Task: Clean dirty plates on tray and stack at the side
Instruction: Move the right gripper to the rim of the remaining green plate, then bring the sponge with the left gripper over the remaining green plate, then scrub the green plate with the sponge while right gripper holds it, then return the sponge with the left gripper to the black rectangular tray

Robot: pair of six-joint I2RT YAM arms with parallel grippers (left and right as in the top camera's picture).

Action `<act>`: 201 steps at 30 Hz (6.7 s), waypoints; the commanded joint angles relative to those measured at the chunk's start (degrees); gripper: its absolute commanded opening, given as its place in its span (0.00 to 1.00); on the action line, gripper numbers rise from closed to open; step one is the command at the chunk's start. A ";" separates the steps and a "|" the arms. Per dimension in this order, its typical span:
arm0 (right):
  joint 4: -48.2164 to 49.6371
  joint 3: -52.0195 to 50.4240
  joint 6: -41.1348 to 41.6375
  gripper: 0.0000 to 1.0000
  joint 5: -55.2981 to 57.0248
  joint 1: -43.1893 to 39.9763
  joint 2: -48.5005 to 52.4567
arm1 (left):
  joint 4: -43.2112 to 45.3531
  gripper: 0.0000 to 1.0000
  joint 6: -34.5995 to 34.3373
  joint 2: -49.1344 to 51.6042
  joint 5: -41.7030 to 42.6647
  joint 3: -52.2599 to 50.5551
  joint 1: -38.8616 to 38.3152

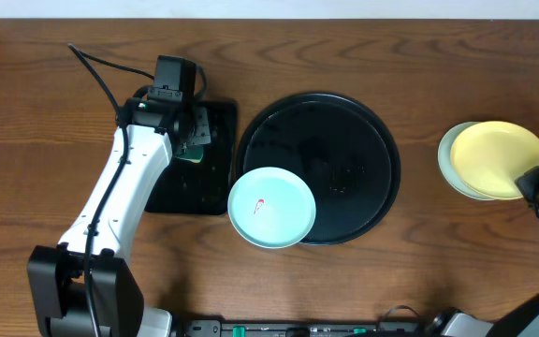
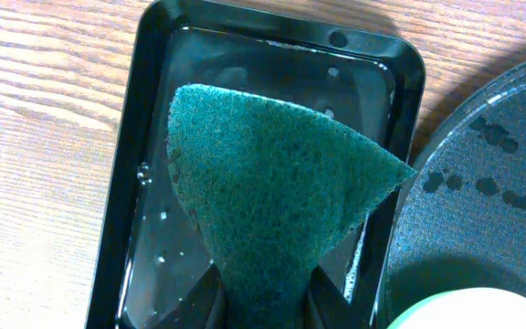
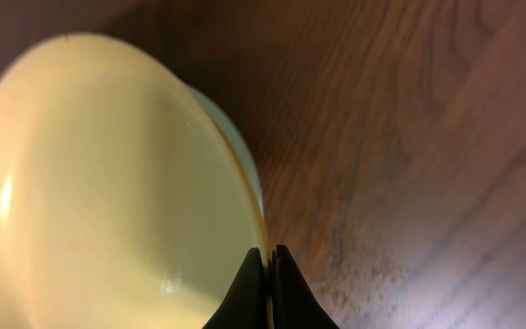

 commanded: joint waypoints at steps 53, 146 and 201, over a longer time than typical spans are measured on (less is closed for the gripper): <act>-0.92 0.87 6.86 0.05 -22.18 63.80 16.57 | -0.26 0.10 -0.55 0.50 -0.66 -0.22 0.24; 3.50 1.60 -1.73 0.01 6.43 57.31 15.85 | 29.64 0.08 -22.14 29.64 22.45 1.79 -30.27; 1.18 1.60 -1.75 0.01 9.01 57.24 15.85 | -10.19 0.13 -5.46 11.39 -13.73 13.03 -16.31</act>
